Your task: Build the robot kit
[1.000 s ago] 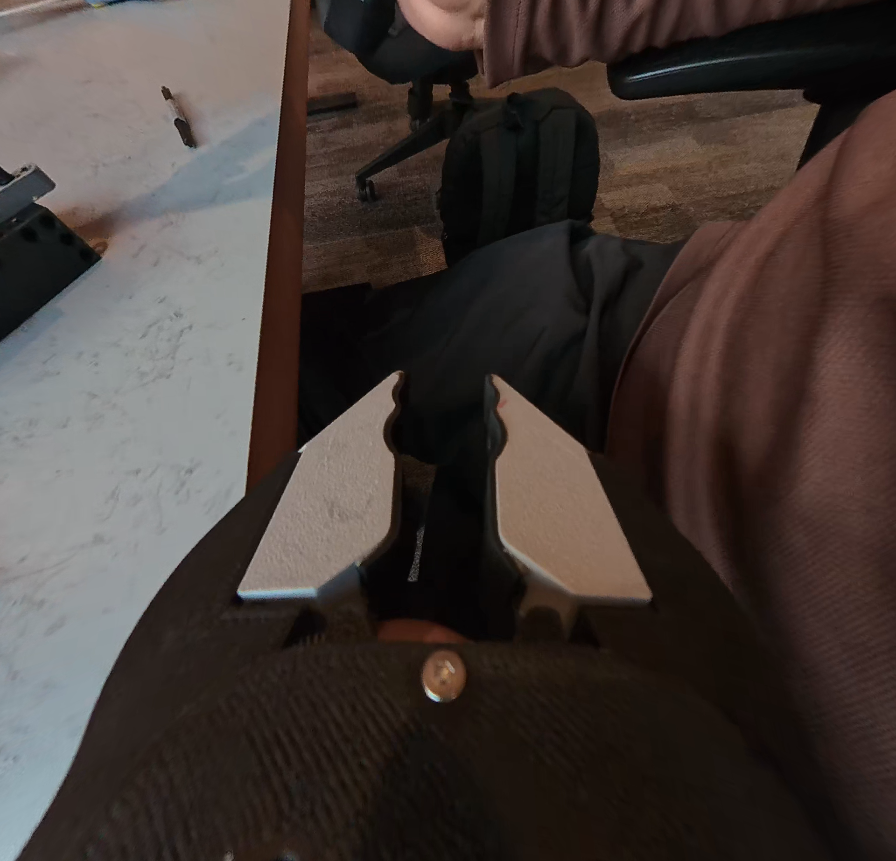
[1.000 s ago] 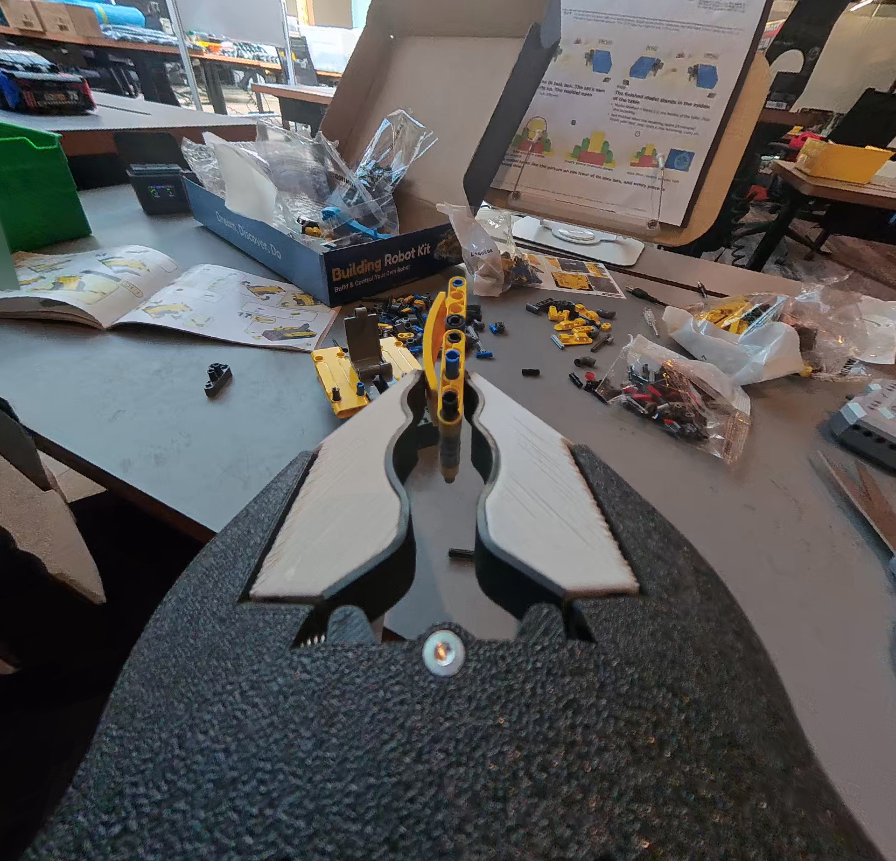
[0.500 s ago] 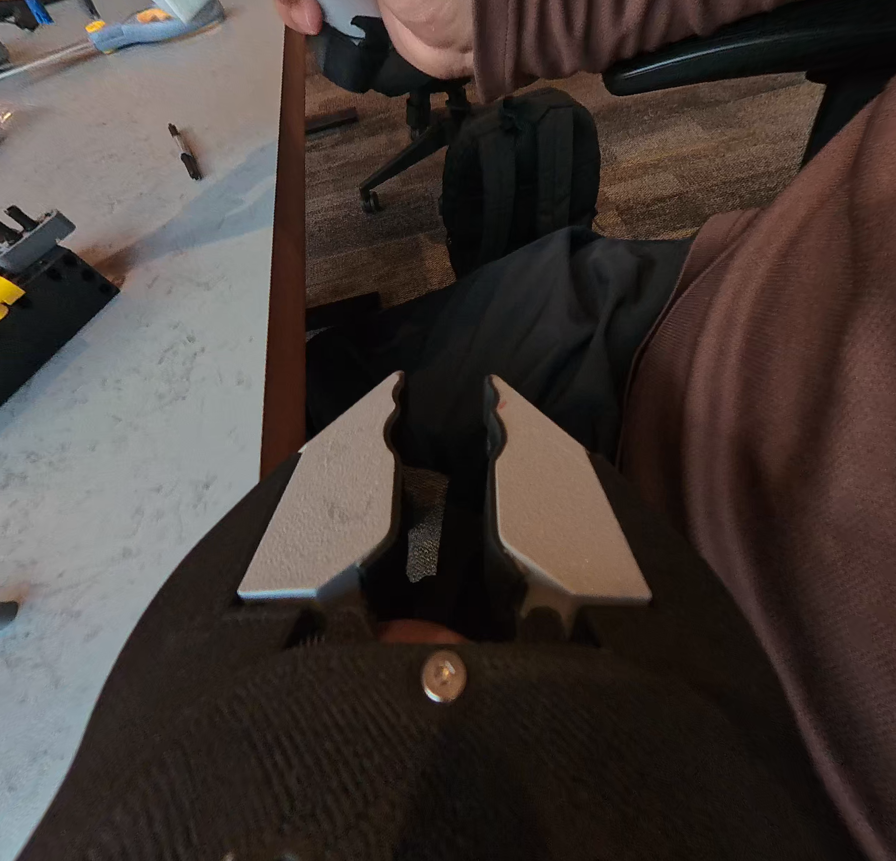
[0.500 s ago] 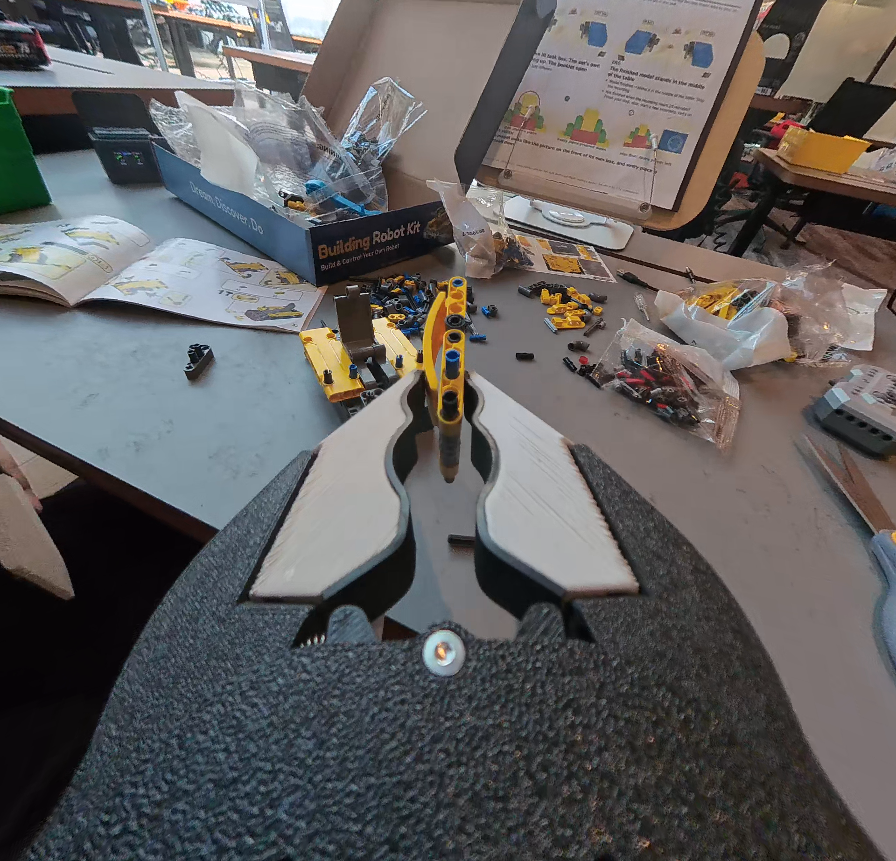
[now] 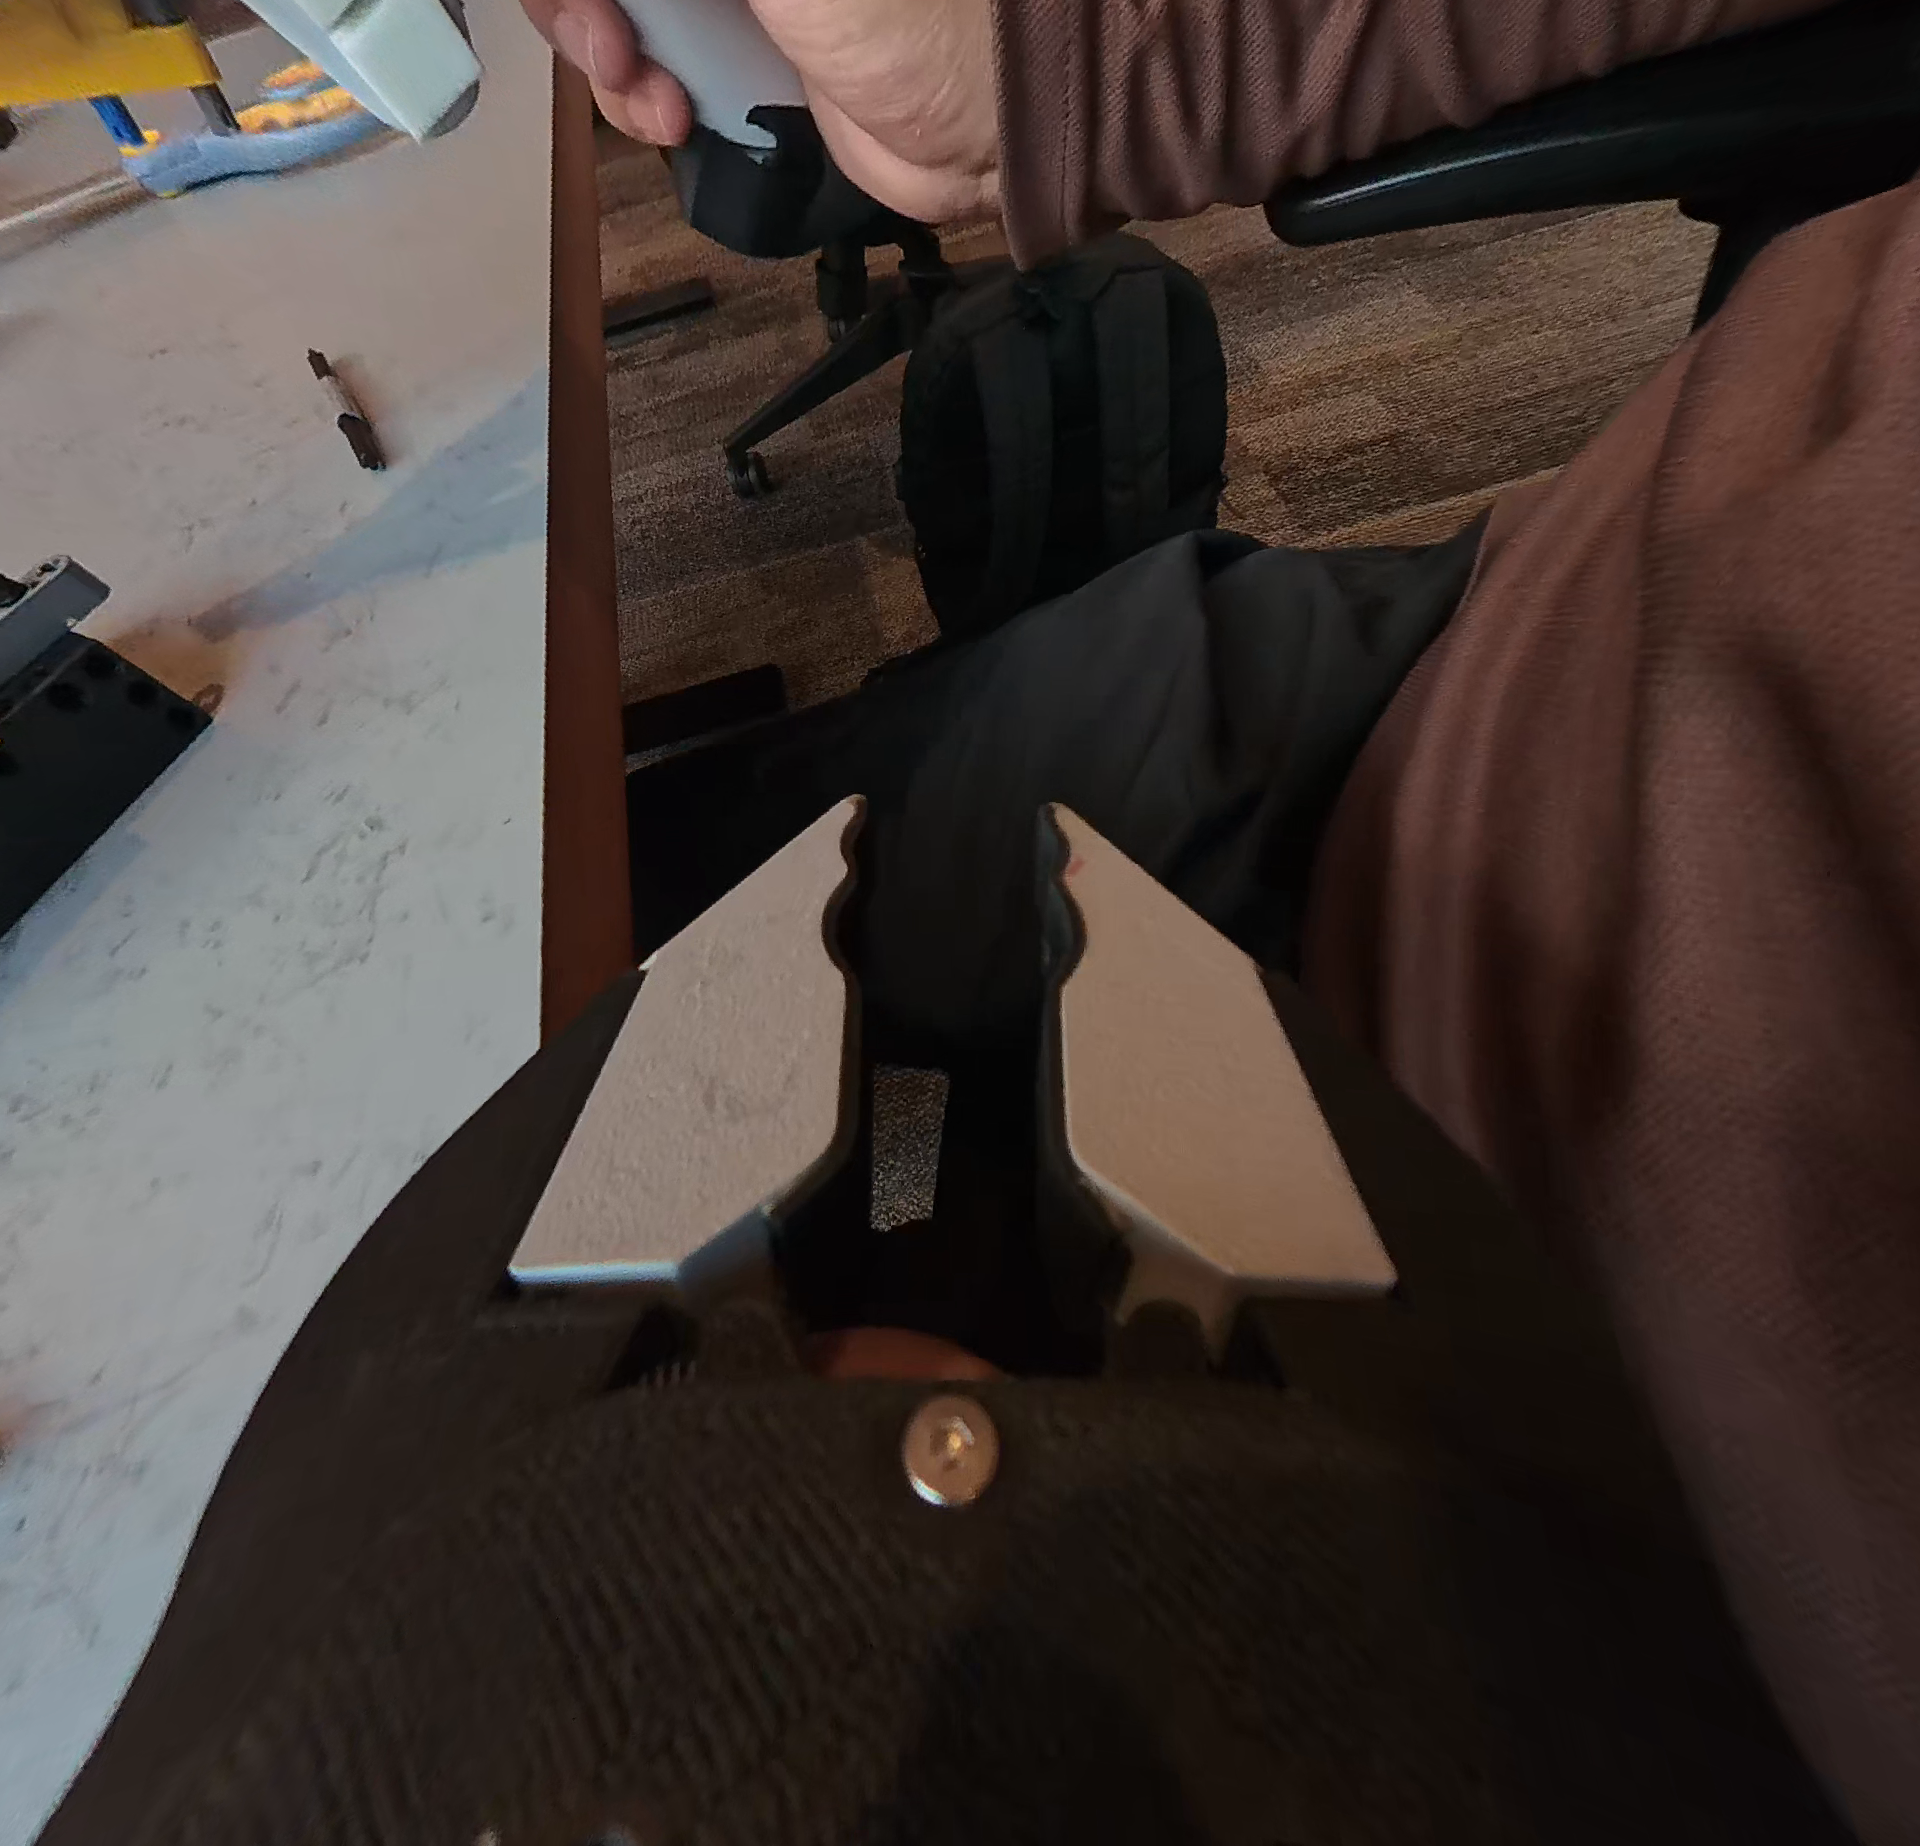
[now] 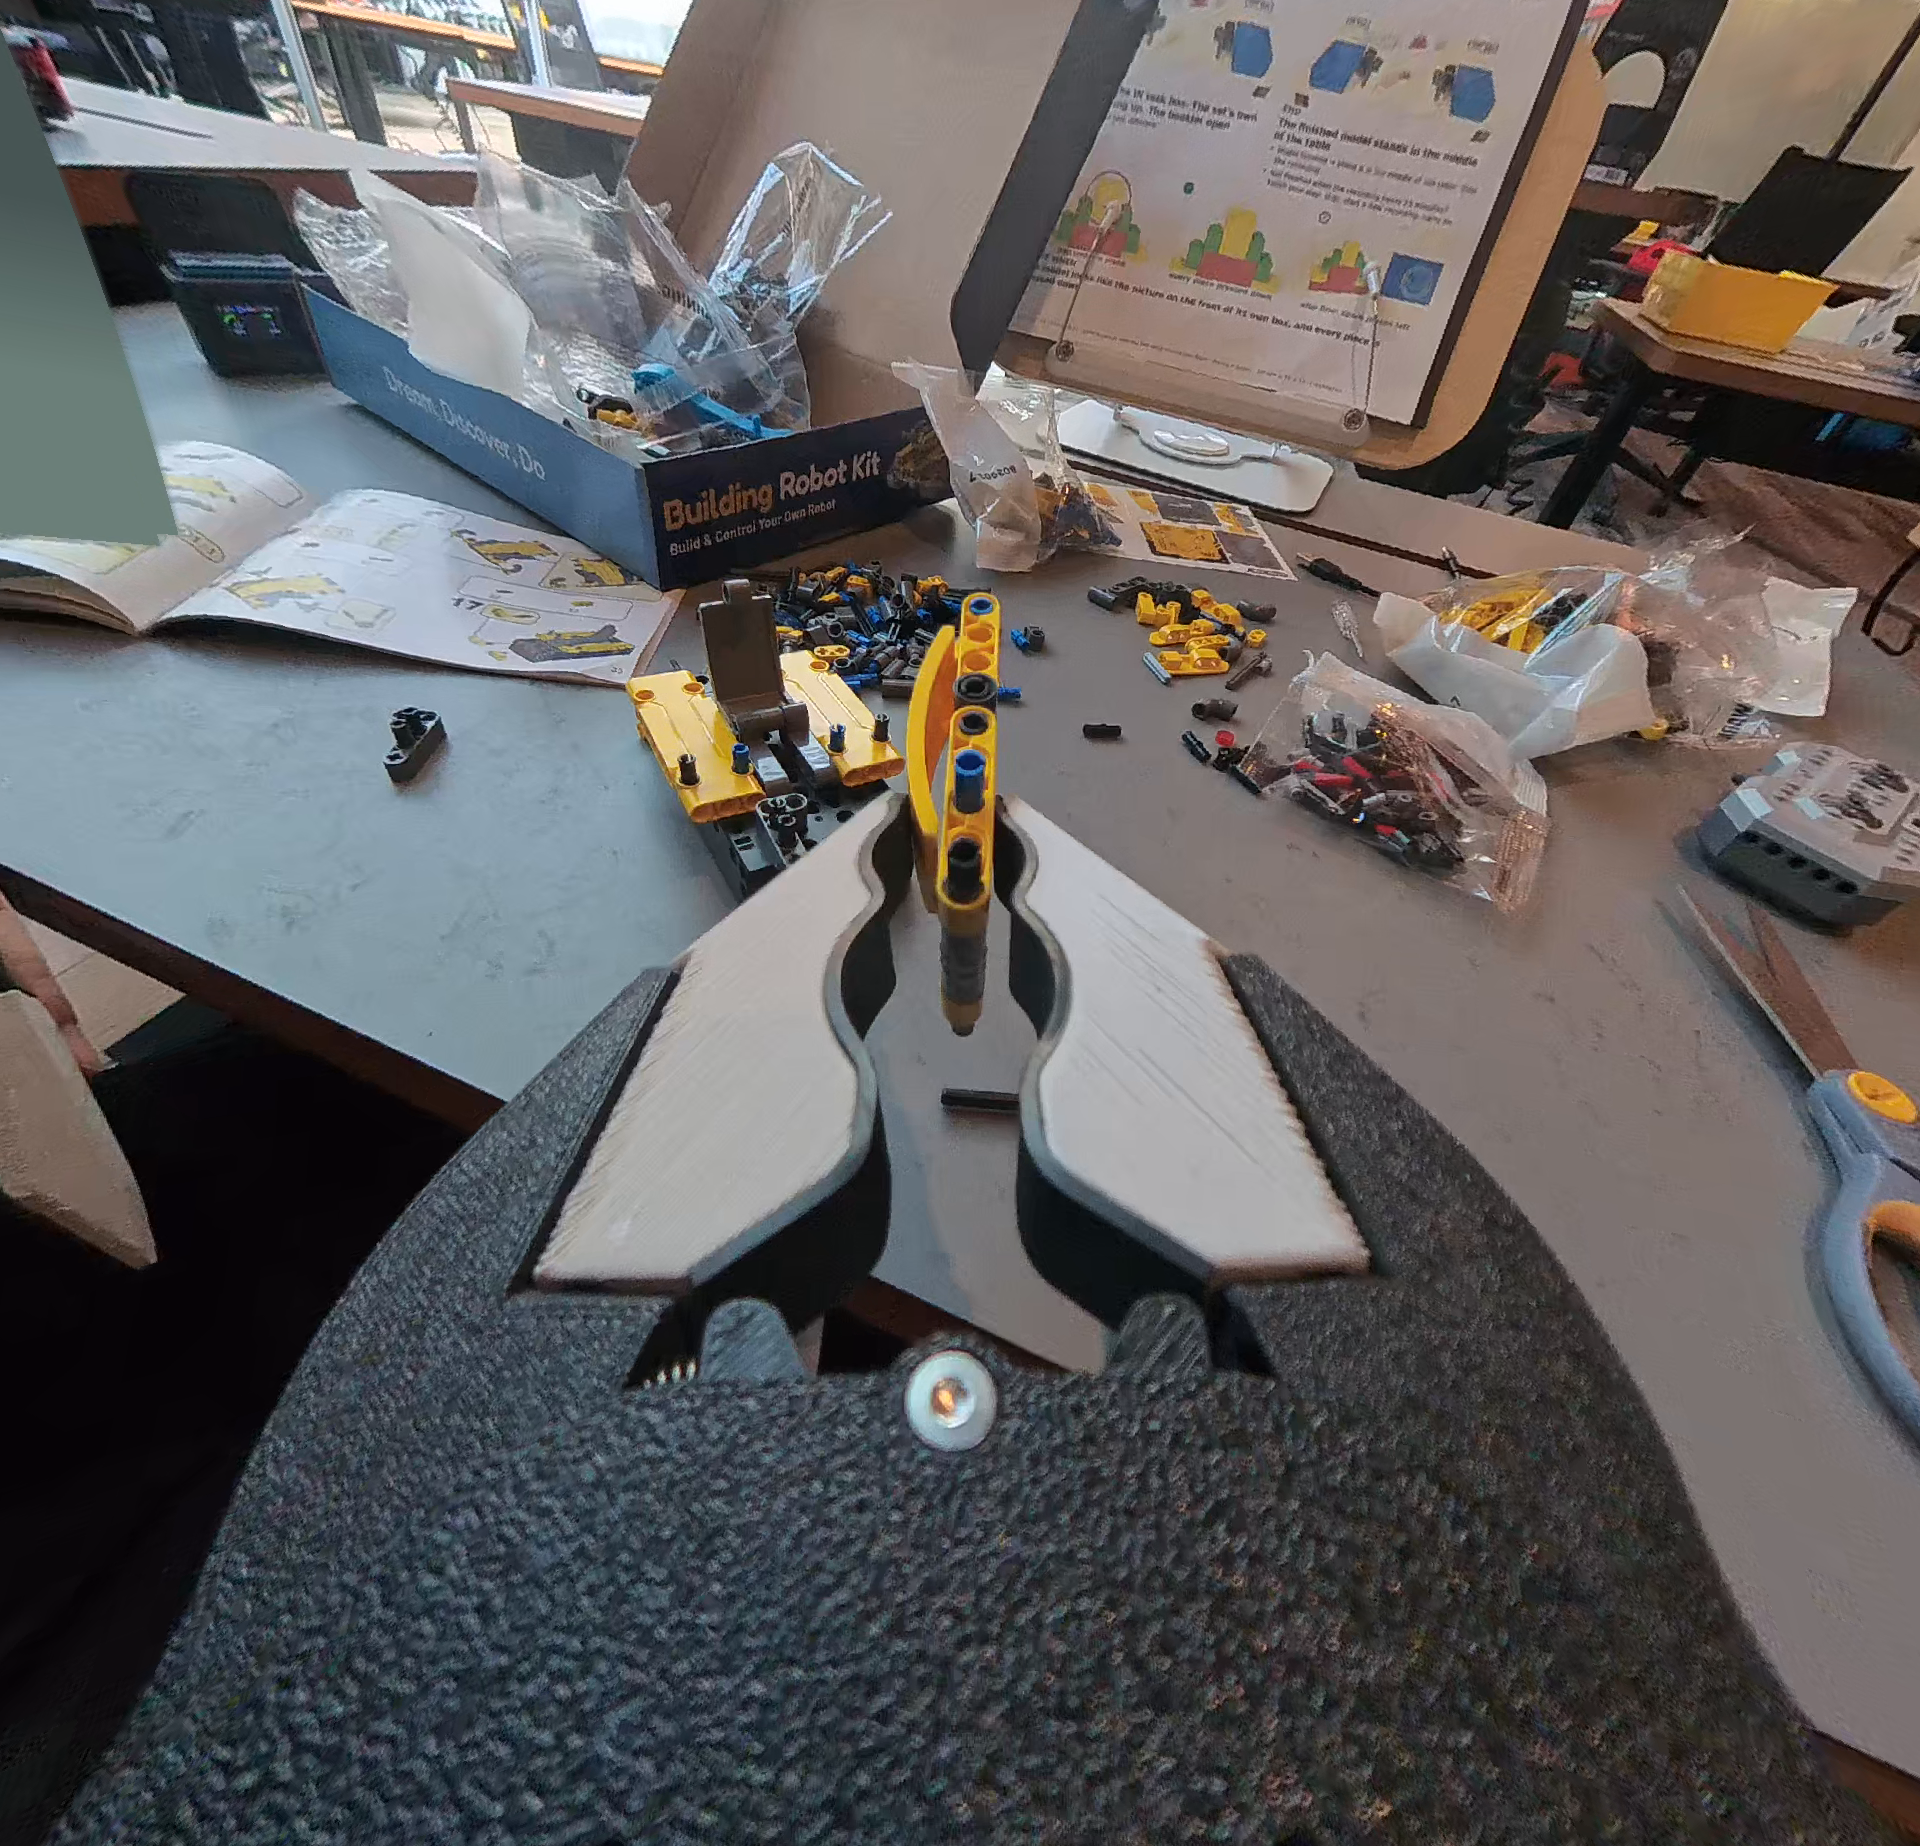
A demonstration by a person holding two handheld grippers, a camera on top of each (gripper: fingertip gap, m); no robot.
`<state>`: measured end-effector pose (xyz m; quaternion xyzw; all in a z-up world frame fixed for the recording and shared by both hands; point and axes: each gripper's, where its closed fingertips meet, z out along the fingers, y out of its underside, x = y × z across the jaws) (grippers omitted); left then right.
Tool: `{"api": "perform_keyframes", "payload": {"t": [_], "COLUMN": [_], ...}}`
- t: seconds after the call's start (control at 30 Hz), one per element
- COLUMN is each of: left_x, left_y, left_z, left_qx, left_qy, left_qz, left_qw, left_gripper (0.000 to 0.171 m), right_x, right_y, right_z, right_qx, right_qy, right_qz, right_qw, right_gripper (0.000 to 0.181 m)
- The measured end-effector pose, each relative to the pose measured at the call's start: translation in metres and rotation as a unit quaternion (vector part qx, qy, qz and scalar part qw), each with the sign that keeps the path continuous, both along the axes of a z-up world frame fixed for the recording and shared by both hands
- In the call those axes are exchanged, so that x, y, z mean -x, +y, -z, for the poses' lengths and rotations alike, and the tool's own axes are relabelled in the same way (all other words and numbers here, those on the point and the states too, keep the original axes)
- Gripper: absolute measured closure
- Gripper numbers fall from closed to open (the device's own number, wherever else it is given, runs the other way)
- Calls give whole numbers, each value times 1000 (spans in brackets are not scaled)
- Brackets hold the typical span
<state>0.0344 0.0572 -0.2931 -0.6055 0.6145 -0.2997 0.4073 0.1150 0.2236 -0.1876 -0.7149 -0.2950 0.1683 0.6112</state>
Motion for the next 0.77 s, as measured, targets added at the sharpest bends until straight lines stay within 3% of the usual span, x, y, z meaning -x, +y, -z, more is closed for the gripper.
{"api": "perform_keyframes", "payload": {"t": [0.77], "left_x": [27], "left_y": [8], "left_z": [0], "left_qx": [23], "left_qy": [-7], "left_qz": [-62], "left_qw": [998], "left_gripper": [144], "right_x": [54], "right_y": [1], "right_z": [-11], "right_qx": [21], "right_qy": [33], "right_qz": [-104], "right_qw": [994], "right_gripper": [168]}}
